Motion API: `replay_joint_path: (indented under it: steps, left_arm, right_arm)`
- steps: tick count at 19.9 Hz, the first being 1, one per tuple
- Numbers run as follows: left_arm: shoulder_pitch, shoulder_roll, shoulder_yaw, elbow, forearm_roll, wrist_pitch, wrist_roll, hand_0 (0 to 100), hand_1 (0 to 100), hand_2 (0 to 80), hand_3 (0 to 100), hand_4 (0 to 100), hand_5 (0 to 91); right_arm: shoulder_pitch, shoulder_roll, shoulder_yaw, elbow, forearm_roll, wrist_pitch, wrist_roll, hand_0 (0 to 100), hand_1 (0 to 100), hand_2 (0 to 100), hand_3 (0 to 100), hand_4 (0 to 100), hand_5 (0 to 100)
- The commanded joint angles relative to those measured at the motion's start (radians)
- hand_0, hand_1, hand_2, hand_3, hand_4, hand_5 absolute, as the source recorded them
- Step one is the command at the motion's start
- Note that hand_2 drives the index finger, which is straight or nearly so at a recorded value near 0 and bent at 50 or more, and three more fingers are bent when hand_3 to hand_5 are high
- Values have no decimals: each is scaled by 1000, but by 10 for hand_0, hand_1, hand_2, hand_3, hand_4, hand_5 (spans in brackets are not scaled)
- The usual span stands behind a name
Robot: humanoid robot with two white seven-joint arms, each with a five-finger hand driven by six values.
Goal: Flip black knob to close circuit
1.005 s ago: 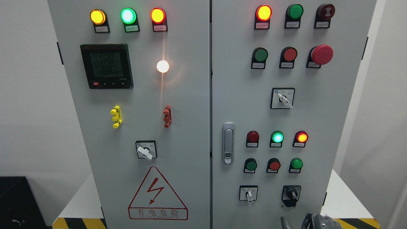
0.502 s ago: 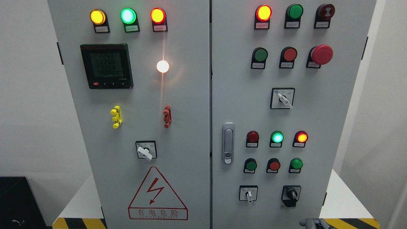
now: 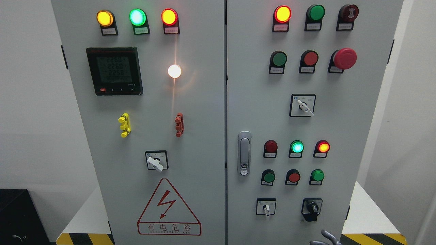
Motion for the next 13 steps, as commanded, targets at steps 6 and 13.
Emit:
replay_joint_path:
  steps: [6, 13]
  left_arm:
    - [21, 0, 0, -23, 0, 0, 0, 120, 556, 0, 0, 0, 0]
    - [21, 0, 0, -23, 0, 0, 0, 120, 556, 0, 0, 0, 0]
  right_arm:
    - [34, 6, -26, -8, -56, -13, 5, 0, 0, 0, 65, 20, 0]
    - [34, 6, -26, -14, -78, -15, 6, 0, 0, 0, 51, 7, 0]
